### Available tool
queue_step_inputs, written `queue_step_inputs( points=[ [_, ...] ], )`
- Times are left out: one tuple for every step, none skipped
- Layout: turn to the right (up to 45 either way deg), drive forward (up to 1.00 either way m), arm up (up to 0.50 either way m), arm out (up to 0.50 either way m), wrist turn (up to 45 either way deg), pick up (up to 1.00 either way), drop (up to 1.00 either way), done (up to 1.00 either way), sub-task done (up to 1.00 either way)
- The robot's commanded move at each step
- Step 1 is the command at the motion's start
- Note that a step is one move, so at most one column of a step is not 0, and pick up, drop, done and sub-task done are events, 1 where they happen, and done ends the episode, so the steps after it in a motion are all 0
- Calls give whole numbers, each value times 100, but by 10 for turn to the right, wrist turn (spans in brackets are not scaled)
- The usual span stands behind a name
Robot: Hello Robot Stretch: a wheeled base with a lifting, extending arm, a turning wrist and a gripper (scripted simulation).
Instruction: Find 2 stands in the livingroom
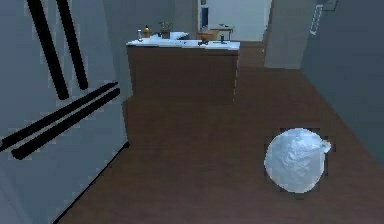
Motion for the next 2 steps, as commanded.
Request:
queue_step_inputs(
  points=[
    [0, 100, 0, 0, 0, 0, 0, 0, 0],
    [0, 35, 0, 0, 0, 0, 0, 0, 0]
  ],
)
